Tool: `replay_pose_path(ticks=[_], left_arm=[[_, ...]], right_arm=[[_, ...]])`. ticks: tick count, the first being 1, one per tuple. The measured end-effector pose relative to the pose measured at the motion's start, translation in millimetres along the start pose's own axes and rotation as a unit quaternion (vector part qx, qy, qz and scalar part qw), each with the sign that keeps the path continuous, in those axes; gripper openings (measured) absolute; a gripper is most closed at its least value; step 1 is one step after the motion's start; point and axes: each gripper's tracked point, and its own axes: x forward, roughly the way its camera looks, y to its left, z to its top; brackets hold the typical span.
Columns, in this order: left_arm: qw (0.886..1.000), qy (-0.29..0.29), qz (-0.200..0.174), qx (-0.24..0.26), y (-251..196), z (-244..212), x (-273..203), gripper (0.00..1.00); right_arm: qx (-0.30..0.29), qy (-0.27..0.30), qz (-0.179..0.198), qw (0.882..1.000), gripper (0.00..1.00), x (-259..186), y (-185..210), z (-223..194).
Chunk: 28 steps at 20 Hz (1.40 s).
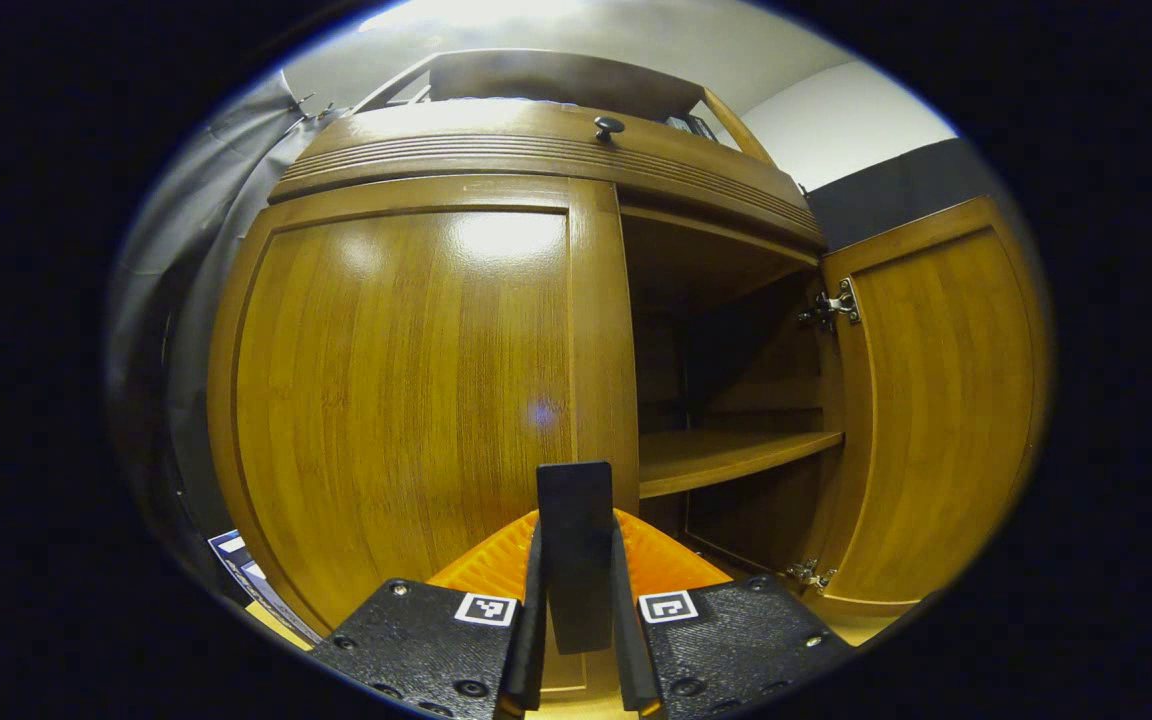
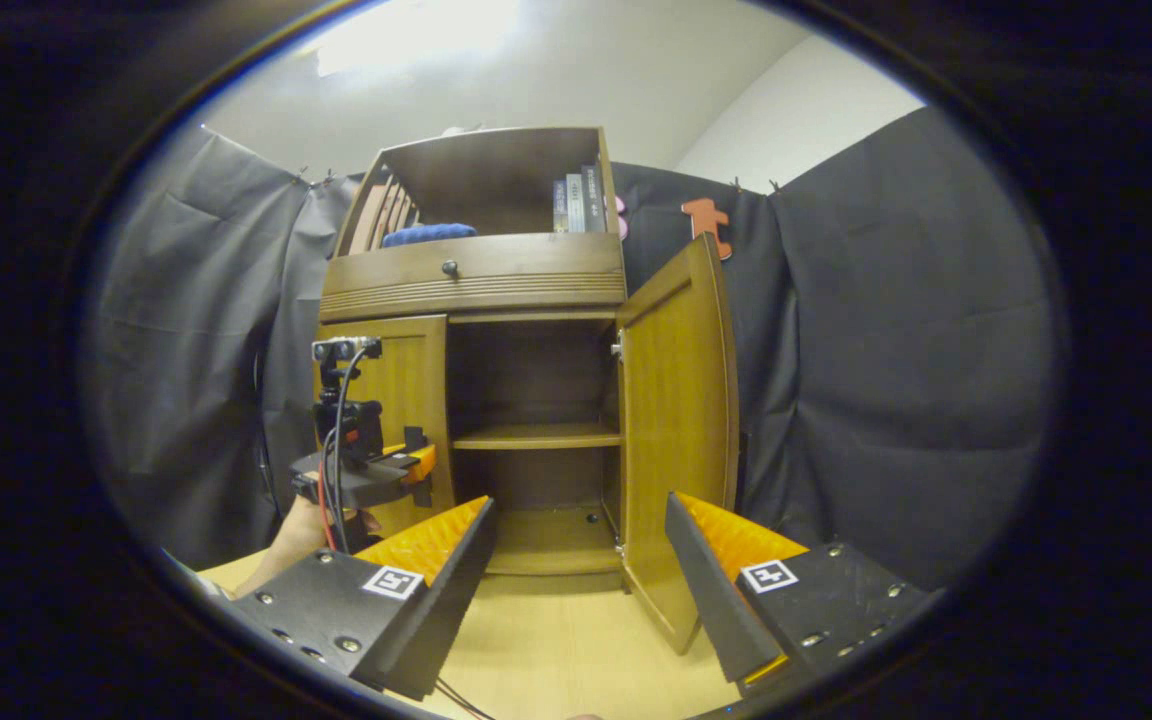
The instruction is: Open the right door of the double-door shoe cabinet with the right hand, and open the left door with the left hand.
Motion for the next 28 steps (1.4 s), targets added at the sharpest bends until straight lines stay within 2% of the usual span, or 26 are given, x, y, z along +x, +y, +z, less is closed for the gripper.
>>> replay_pose_path(ticks=[5, 6, 7, 8, 10, 11, 12, 14, 15, 22, 27, 28], left_arm=[[1.0, 0.012, -0.014, -0.004, -4.8, -4.3, -29.2, 0.31], [1.0, 0.012, -0.019, -0.004, -5.5, -1.9, -32.7, 0.31], [1.0, 0.016, -0.026, -0.002, -6.3, -2.3, -37.4, 0.31], [0.999, 0.017, -0.036, -0.002, -5.7, -1.1, -41.2, 0.32], [0.998, 0.012, -0.056, -0.024, -6.9, 1.1, -53.0, 0.31], [0.997, 0.011, -0.067, -0.024, -7.9, 3.3, -58.7, 0.32], [0.997, 0.014, -0.075, -0.018, -7.3, 4.2, -64.7, 0.3], [0.996, 0.026, -0.078, -0.021, -4.1, 5.9, -77.9, 0.3], [0.996, 0.033, -0.076, -0.023, -2.3, 6.7, -85.4, 0.31], [0.996, 0.036, -0.076, -0.009, 9.5, 13.2, -127.3, 0.3], [0.996, 0.048, -0.079, -0.008, 19.4, 15.1, -149.2, 0.29], [0.995, 0.048, -0.082, -0.008, 21.7, 15.5, -154.5, 0.32]], right_arm=[[0.01, -0.01, -0.003, 1.0, 0.99, -11.7, -4.6, 8.1], [0.013, -0.012, -0.008, 1.0, 0.96, -16.0, -9.8, 12.2], [0.017, -0.013, -0.012, 1.0, 1.0, -21.9, -13.9, 14.7], [0.021, -0.013, -0.017, 1.0, 0.99, -27.8, -18.4, 17.0], [0.014, -0.011, -0.032, 0.999, 0.96, -41.2, -30.5, 17.9], [-0.001, -0.015, -0.045, 0.999, 0.99, -45.9, -37.3, 21.5], [-0.018, -0.019, -0.06, 0.998, 0.96, -52.8, -45.2, 25.9], [-0.031, -0.036, -0.08, 0.996, 0.96, -64.6, -51.6, 38.0], [-0.029, -0.041, -0.083, 0.995, 0.99, -68.9, -49.4, 41.6], [-0.034, -0.04, -0.061, 0.997, 0.96, -89.8, -19.8, 41.8], [-0.005, -0.037, -0.037, 0.999, 0.99, -78.8, 6.2, 31.8], [-0.002, -0.038, -0.032, 0.999, 1.0, -76.7, 12.1, 31.5]])
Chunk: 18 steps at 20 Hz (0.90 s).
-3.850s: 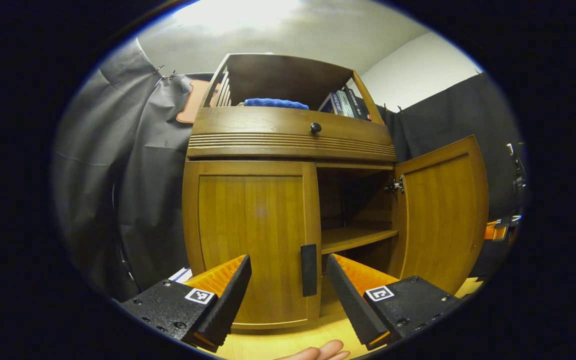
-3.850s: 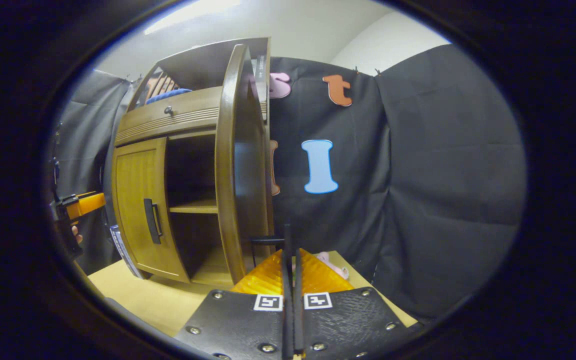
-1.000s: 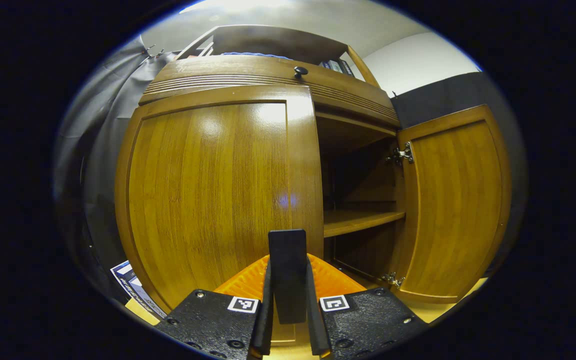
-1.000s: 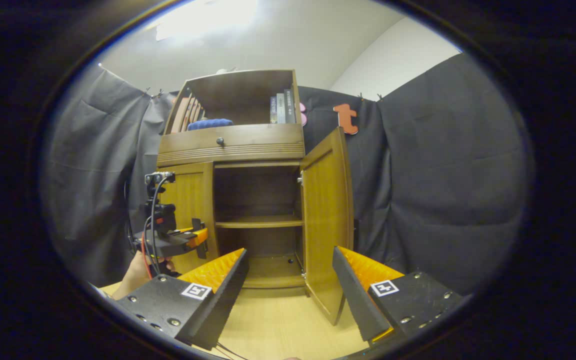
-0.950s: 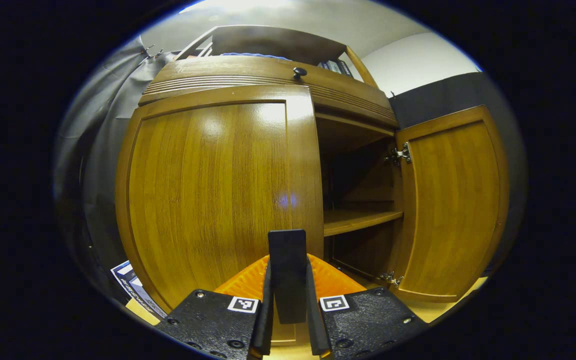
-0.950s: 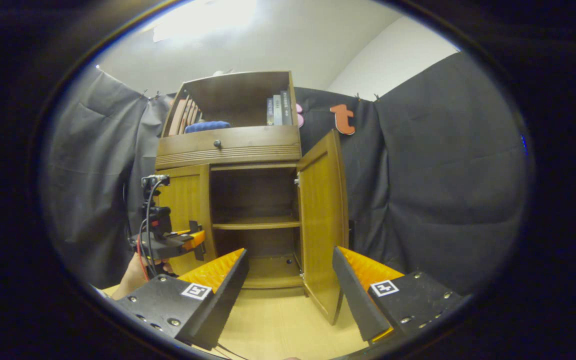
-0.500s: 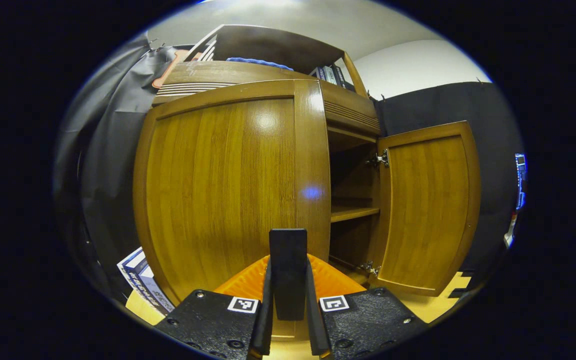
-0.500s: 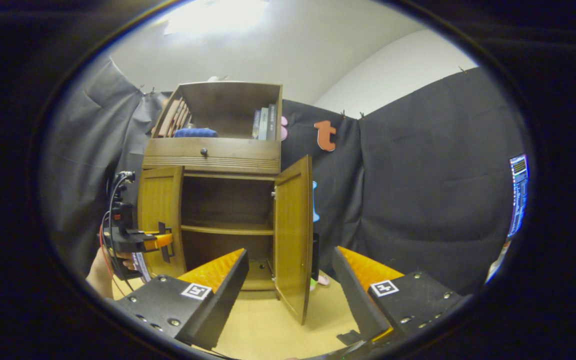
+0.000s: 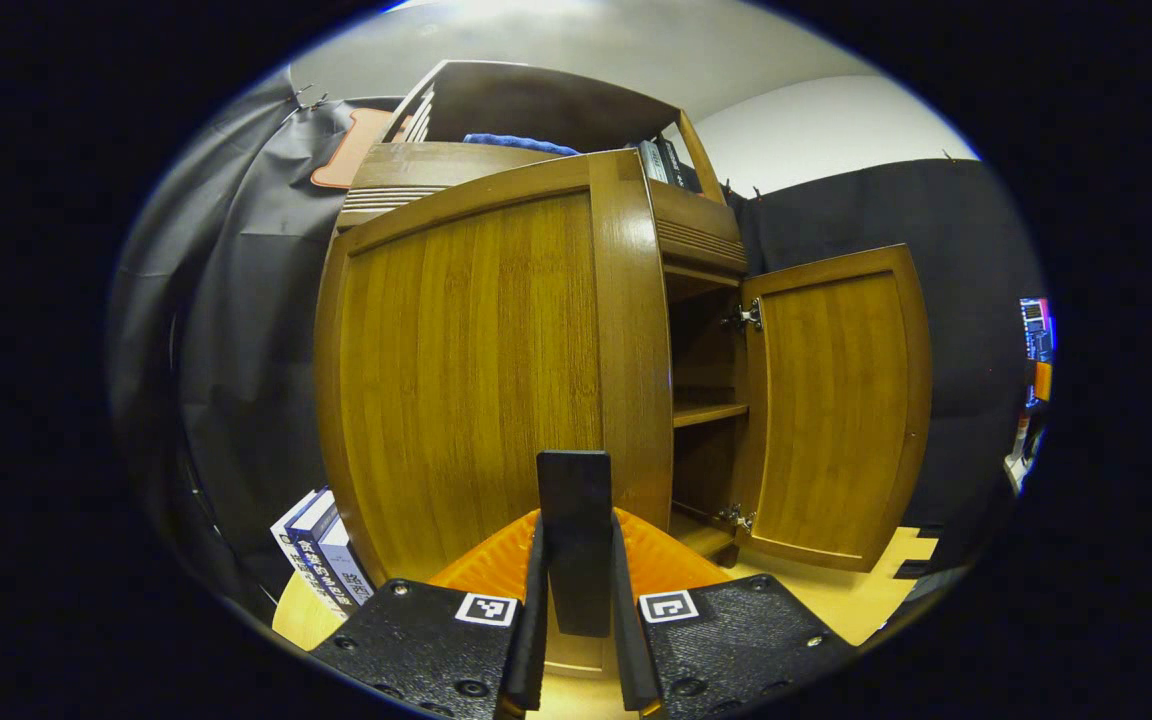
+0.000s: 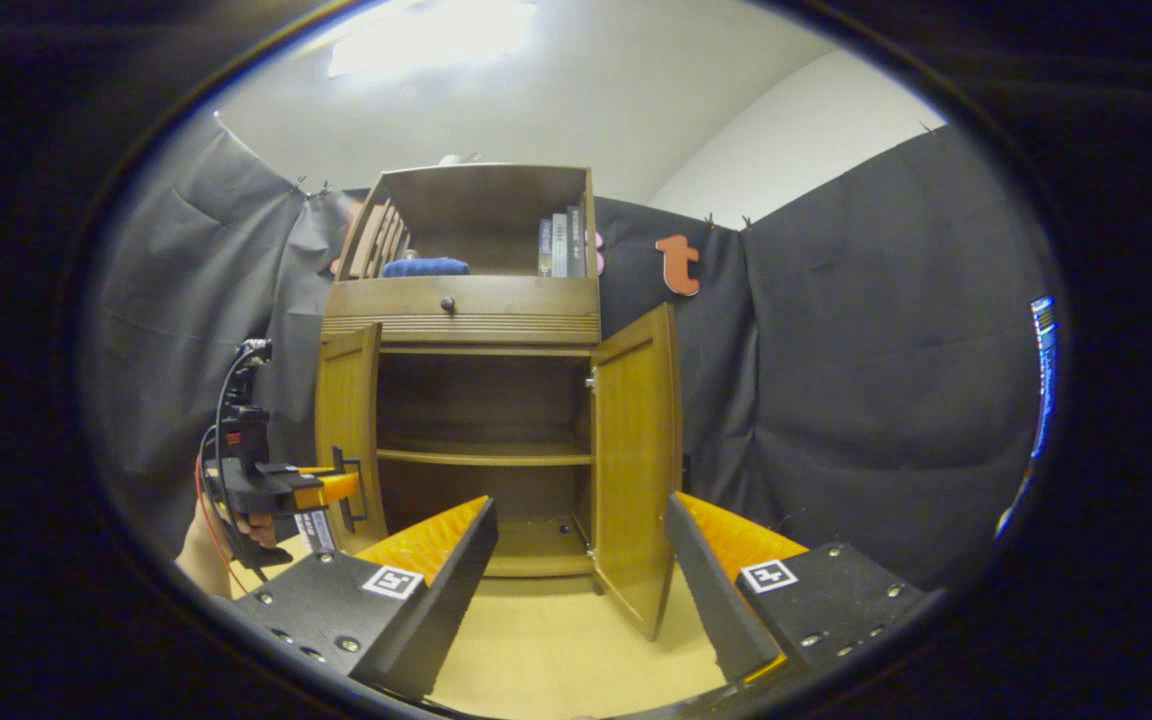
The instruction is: Open the right door of the double-door shoe cabinet with the right hand, and open the left door with the left hand.
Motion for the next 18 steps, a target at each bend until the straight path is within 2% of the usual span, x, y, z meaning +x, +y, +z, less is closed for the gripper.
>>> replay_pose_path(ticks=[1, 2, 5, 6, 7, 13, 14, 15, 18], left_arm=[[1.0, 0.002, -0.003, 0.003, 1.6, 0.4, -4.4, 0.32], [1.0, 0.003, -0.005, 0.005, 3.5, 0.6, -9.6, 0.31], [1.0, 0.011, -0.009, 0.003, 9.8, 0.8, -22.3, 0.3], [1.0, 0.012, -0.008, 0.001, 12.0, 0.5, -27.0, 0.32], [1.0, 0.011, -0.006, -0.001, 15.2, 1.8, -31.7, 0.31], [1.0, 0.004, 0.025, -0.013, 33.6, 4.6, -61.0, 0.3], [0.999, 0.003, 0.03, -0.012, 36.4, 5.0, -64.6, 0.29], [0.999, 0.004, 0.033, -0.009, 38.9, 4.4, -66.9, 0.29], [0.999, 0.002, 0.05, -0.01, 46.7, 4.5, -75.9, 0.28]], right_arm=[[0.0, 0.0, 0.004, 1.0, 0.96, 1.5, 4.1, -0.1], [-0.002, 0.0, 0.006, 1.0, 1.0, 1.9, 7.8, -1.7], [-0.015, 0.004, 0.0, 1.0, 0.99, 4.3, 10.3, -7.7], [-0.015, 0.002, -0.003, 1.0, 0.96, 4.3, 10.3, -7.4], [-0.01, -0.005, -0.005, 1.0, 1.0, 4.8, 11.3, -4.4], [0.01, -0.017, 0.005, 1.0, 0.99, 9.8, 19.9, -6.6], [0.012, -0.018, 0.004, 1.0, 0.96, 11.0, 19.7, -7.2], [0.015, -0.016, 0.006, 1.0, 1.0, 10.5, 19.3, -10.2], [0.02, -0.006, 0.009, 1.0, 0.99, 13.1, 20.0, -19.3]])
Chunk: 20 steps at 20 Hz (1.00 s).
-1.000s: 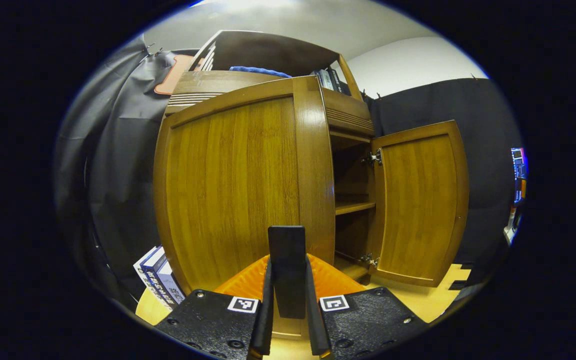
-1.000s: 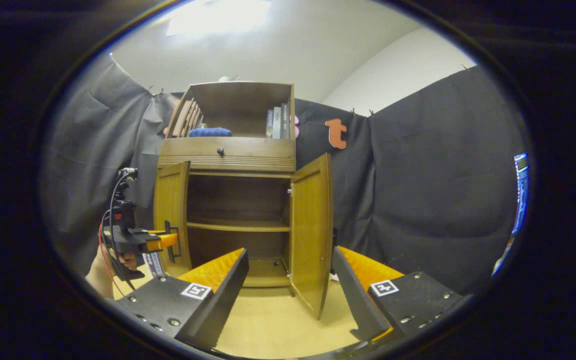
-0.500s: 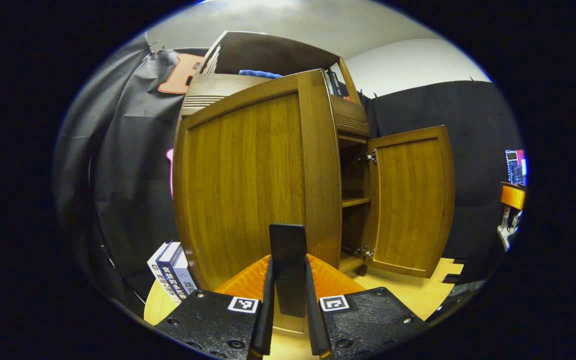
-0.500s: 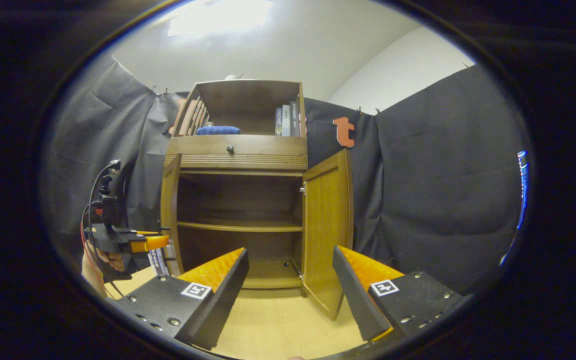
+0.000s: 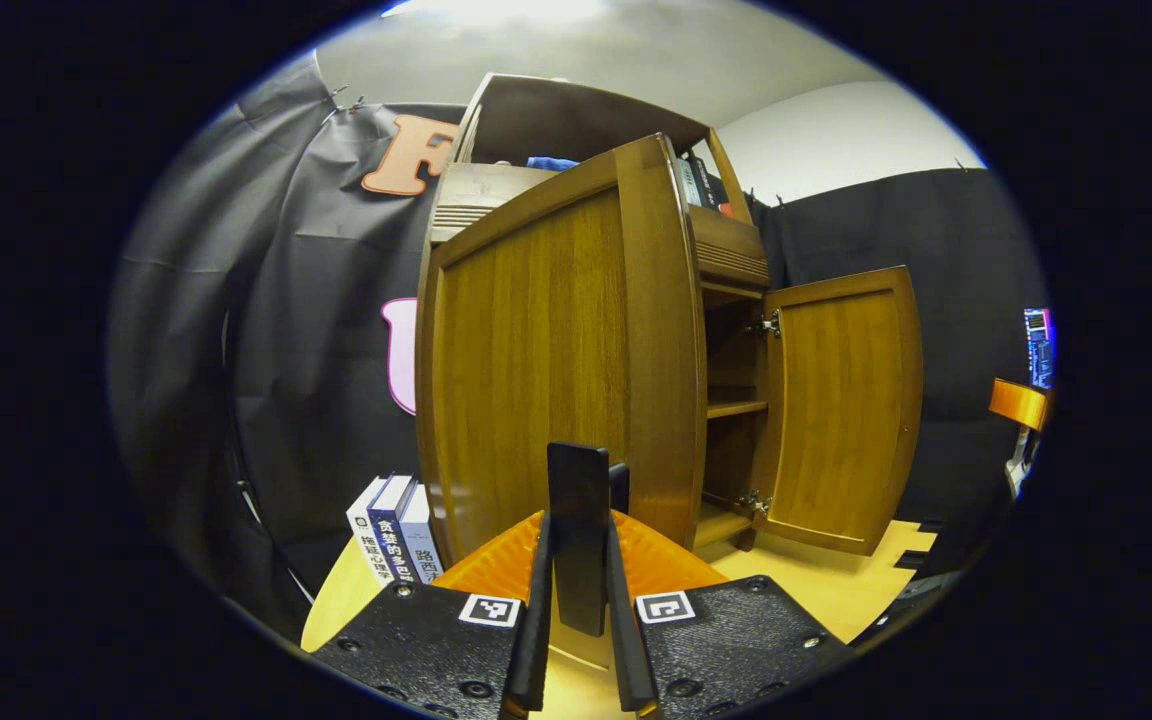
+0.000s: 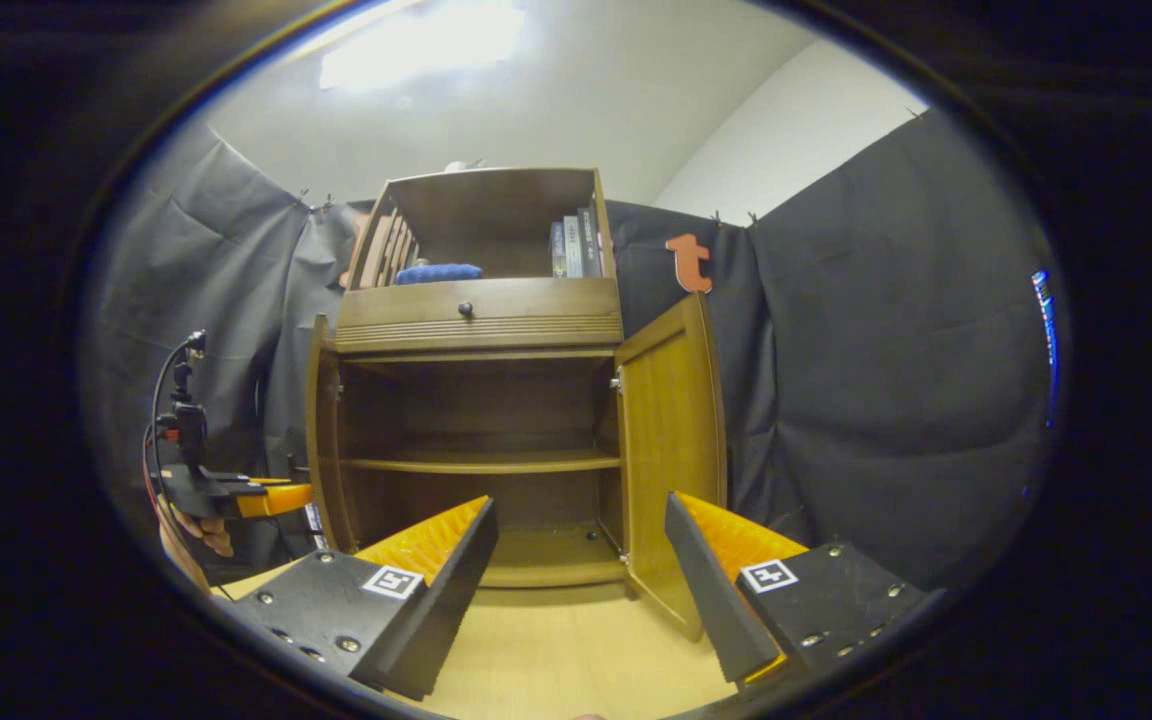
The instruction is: Open the right door of the double-door shoe cabinet with the right hand, and open the left door with the left hand.
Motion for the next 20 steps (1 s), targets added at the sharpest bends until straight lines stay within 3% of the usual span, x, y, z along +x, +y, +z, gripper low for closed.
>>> replay_pose_path(ticks=[7, 11, 16, 17, 20], left_arm=[[0.996, 0.005, 0.085, 0.007, 33.5, -0.6, -13.9, 0.24], [0.991, 0.003, 0.135, 0.018, 54.3, 2.4, -18.6, 0.16], [0.986, 0.014, 0.161, 0.05, 75.6, 3.3, -25.5, 0.08], [0.985, 0.015, 0.163, 0.055, 82.8, 3.9, -29.1, 0.07], [0.989, 0.012, 0.144, 0.041, 91.8, 2.3, -32.3, 0.04]], right_arm=[[0.016, 0.001, 0.001, 1.0, 0.99, 4.0, 1.7, -5.6], [0.018, 0.008, 0.009, 1.0, 0.99, 5.4, 8.3, -14.4], [0.014, 0.013, 0.018, 1.0, 1.0, 4.6, 16.1, -17.6], [0.014, 0.011, 0.018, 1.0, 0.96, 4.7, 17.0, -16.8], [0.012, 0.005, 0.016, 1.0, 0.99, 7.1, 20.6, -14.9]])
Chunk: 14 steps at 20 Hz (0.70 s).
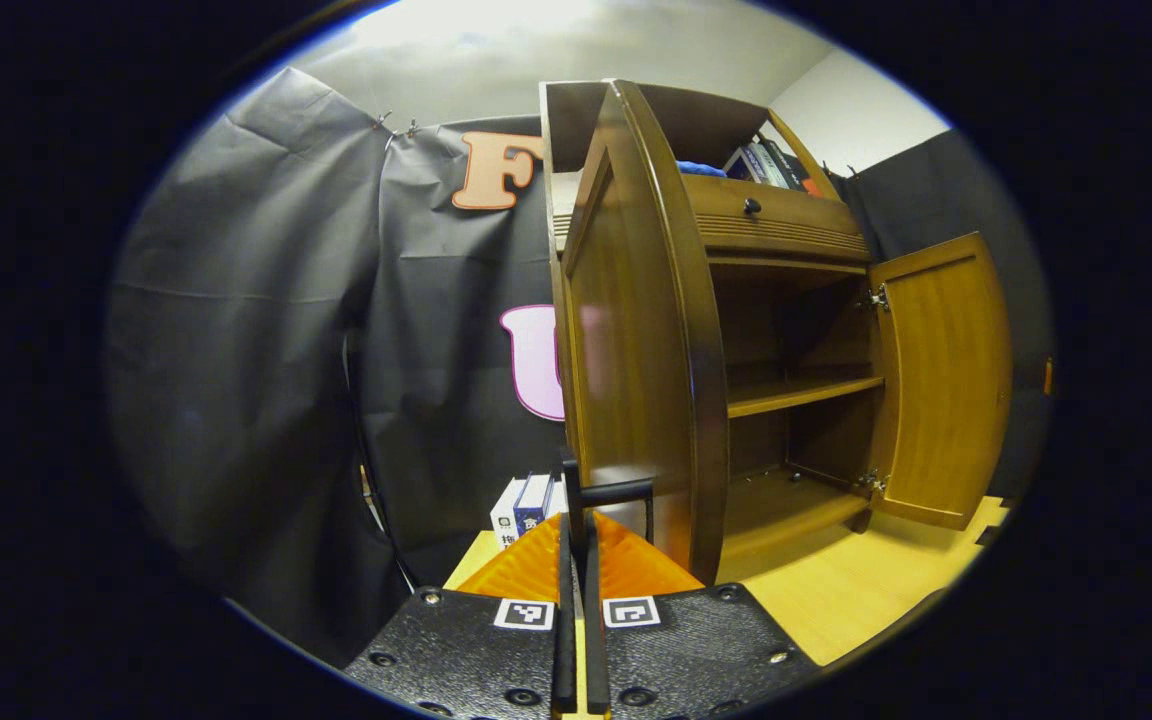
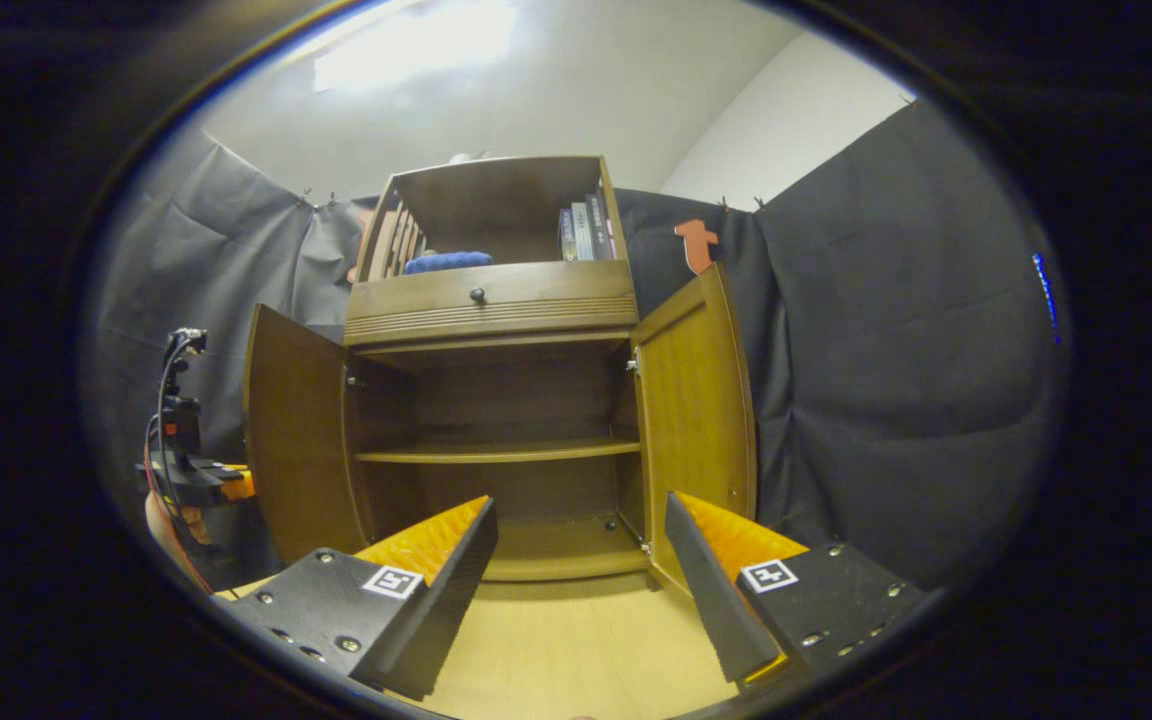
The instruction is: Open the right door of the double-door shoe cabinet with the right hand, and open the left door with the left hand.
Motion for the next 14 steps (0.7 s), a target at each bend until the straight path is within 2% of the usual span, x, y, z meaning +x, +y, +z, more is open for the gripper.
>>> replay_pose_path(ticks=[5, 6, 8, 9, 10, 14], left_arm=[[0.999, -0.004, -0.034, -0.006, 14.7, 1.3, 2.6, 0.02], [0.999, -0.002, -0.039, -0.006, 16.4, 0.5, 3.5, 0.04], [0.999, -0.004, -0.049, -0.004, 20.5, 1.4, 3.3, 0.04], [0.999, -0.005, -0.054, -0.005, 22.7, 0.7, 2.2, 0.04], [0.998, -0.009, -0.058, -0.008, 26.9, 0.0, 2.5, 0.05], [0.996, -0.028, -0.083, -0.028, 43.6, 0.5, 4.7, 0.04]], right_arm=[[0.006, 0.002, -0.008, 1.0, 1.0, 5.8, 2.7, -6.6], [0.006, 0.002, -0.01, 1.0, 0.96, 6.4, 3.0, -6.7], [0.006, 0.003, -0.012, 1.0, 1.0, 6.1, 4.2, -8.2], [0.006, 0.003, -0.012, 1.0, 0.96, 6.3, 5.9, -8.1], [0.005, 0.003, -0.012, 1.0, 0.99, 6.6, 7.2, -7.9], [0.002, 0.003, -0.013, 1.0, 1.0, 7.0, 12.9, -6.5]])
